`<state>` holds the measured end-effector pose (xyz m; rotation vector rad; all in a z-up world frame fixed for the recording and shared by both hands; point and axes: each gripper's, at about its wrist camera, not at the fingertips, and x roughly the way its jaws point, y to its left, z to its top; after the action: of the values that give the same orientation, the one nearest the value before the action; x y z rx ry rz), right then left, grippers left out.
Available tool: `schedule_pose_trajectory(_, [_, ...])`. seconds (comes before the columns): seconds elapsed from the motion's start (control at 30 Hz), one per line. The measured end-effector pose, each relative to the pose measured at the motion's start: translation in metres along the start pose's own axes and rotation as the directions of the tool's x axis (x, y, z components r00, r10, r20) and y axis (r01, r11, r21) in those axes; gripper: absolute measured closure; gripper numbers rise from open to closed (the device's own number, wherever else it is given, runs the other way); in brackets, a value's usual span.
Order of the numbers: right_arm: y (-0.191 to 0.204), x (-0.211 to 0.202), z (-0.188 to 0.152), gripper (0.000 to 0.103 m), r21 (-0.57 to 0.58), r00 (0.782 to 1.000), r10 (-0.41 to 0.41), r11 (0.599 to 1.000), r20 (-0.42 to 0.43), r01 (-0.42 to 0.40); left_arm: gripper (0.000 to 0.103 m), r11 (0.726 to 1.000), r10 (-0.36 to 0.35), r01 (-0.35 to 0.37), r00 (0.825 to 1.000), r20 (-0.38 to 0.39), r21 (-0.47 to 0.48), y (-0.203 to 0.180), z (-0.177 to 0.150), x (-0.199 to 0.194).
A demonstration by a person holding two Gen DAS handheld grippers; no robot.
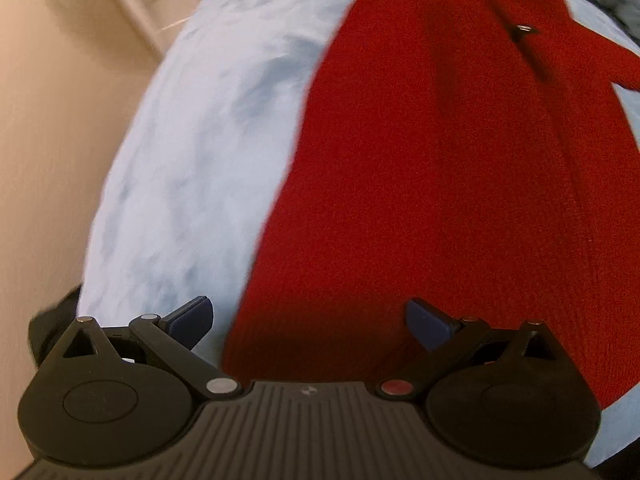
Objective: Fold small clothes
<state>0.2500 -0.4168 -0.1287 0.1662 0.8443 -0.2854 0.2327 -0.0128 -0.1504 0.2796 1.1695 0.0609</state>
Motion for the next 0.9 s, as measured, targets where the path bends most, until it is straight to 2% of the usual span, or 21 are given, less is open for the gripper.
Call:
schedule_pose_trajectory(0.1, [0.005, 0.008, -0.065, 0.032, 0.147, 0.986, 0.112, 0.985, -0.121, -0.094, 0.000, 0.995, -0.001, -0.004, 0.998, 0.057, 0.101, -0.021, 0.006, 0.014])
schedule_pose_trajectory(0.13, [0.009, 0.011, -0.084, 0.032, 0.200, 0.979, 0.137, 0.974, -0.149, -0.106, 0.000, 0.990, 0.002, -0.009, 0.999, 0.046, 0.141, -0.028, 0.008, 0.022])
schedule_pose_trajectory(0.2, [0.013, 0.011, -0.114, 0.031, 0.260, 0.971, 0.169, 0.958, -0.168, -0.122, 0.000, 0.982, -0.002, -0.004, 1.000, 0.028, 0.187, -0.036, 0.011, 0.036])
schedule_pose_trajectory(0.23, [0.014, 0.011, -0.118, 0.031, 0.249, 0.978, 0.162, 0.960, -0.135, -0.124, 0.000, 0.983, -0.010, 0.002, 0.999, 0.040, 0.185, -0.035, 0.013, 0.037])
schedule_pose_trajectory(0.3, [0.021, 0.007, -0.117, 0.030, 0.171, 0.986, 0.145, 0.977, -0.087, -0.129, 0.019, 0.988, -0.006, -0.006, 0.997, 0.078, 0.152, -0.028, 0.022, 0.031])
schedule_pose_trajectory(0.33, [0.021, 0.010, -0.116, 0.030, 0.153, 0.988, 0.138, 0.980, -0.064, -0.127, 0.059, 0.992, 0.000, -0.010, 0.996, 0.084, 0.129, -0.022, 0.027, 0.027])
schedule_pose_trajectory(0.37, [0.017, 0.010, -0.117, 0.030, 0.154, 0.990, 0.135, 0.980, -0.041, -0.127, 0.082, 0.995, 0.011, -0.018, 0.997, 0.081, 0.093, -0.012, 0.034, 0.024])
schedule_pose_trajectory(0.47, [0.008, 0.017, -0.114, 0.029, 0.201, 0.989, 0.145, 0.970, -0.026, -0.137, 0.084, 0.994, 0.103, -0.107, 0.987, 0.126, 0.025, 0.020, 0.053, 0.015])
schedule_pose_trajectory(0.57, [0.008, 0.015, -0.115, 0.028, 0.179, 0.990, 0.142, 0.974, -0.015, -0.137, 0.084, 0.963, 0.268, -0.269, 0.947, 0.177, -0.020, 0.057, 0.086, 0.013])
schedule_pose_trajectory(0.67, [0.007, 0.018, -0.115, 0.028, 0.182, 0.989, 0.150, 0.972, -0.007, -0.146, 0.084, 0.916, 0.400, -0.379, 0.891, 0.213, -0.134, 0.105, 0.130, 0.009])
schedule_pose_trajectory(0.73, [0.004, 0.018, -0.114, 0.028, 0.204, 0.988, 0.155, 0.967, -0.002, -0.151, 0.084, 0.898, 0.435, -0.403, 0.873, 0.221, -0.176, 0.123, 0.153, 0.007])
schedule_pose_trajectory(0.8, [0.001, 0.018, -0.113, 0.028, 0.222, 0.987, 0.160, 0.962, 0.003, -0.156, 0.082, 0.898, 0.432, -0.394, 0.875, 0.217, -0.196, 0.127, 0.166, 0.009])
schedule_pose_trajectory(0.83, [0.000, 0.018, -0.113, 0.028, 0.231, 0.987, 0.162, 0.960, 0.006, -0.159, 0.074, 0.895, 0.435, -0.395, 0.875, 0.211, -0.206, 0.123, 0.167, 0.013])
schedule_pose_trajectory(0.87, [-0.001, 0.017, -0.113, 0.029, 0.239, 0.986, 0.164, 0.957, 0.010, -0.162, 0.056, 0.896, 0.431, -0.390, 0.880, 0.199, -0.213, 0.119, 0.168, 0.018])
schedule_pose_trajectory(0.9, [-0.003, 0.016, -0.112, 0.030, 0.245, 0.987, 0.162, 0.956, 0.016, -0.161, 0.042, 0.905, 0.409, -0.372, 0.895, 0.180, -0.205, 0.115, 0.168, 0.023])
